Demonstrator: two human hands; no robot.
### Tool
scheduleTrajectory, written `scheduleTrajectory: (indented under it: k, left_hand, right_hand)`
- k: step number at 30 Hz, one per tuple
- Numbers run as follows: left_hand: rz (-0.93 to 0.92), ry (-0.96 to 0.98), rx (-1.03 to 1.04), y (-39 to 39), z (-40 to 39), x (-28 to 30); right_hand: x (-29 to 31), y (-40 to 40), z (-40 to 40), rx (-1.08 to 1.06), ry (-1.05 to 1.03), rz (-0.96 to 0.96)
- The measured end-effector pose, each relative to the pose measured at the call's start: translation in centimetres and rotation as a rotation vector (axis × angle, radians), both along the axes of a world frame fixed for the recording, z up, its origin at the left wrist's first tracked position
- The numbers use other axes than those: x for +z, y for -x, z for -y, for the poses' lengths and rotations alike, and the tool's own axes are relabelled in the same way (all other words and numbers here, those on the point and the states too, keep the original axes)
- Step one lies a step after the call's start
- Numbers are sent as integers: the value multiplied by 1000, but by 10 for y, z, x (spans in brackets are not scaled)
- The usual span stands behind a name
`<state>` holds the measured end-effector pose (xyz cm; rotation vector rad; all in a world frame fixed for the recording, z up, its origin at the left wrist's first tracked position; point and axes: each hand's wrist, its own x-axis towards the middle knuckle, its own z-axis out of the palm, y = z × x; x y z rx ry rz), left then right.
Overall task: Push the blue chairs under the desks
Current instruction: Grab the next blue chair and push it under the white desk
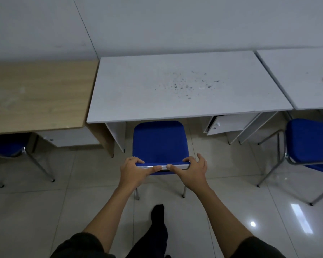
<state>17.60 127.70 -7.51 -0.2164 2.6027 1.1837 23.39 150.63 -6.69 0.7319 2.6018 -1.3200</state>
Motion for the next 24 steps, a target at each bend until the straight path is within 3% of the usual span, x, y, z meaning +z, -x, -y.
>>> scheduleTrajectory:
  k: [24]
  left_hand:
    - [-32,-46,19,236,-52,4]
  right_hand:
    - [2,246,-55,-10,31,-20]
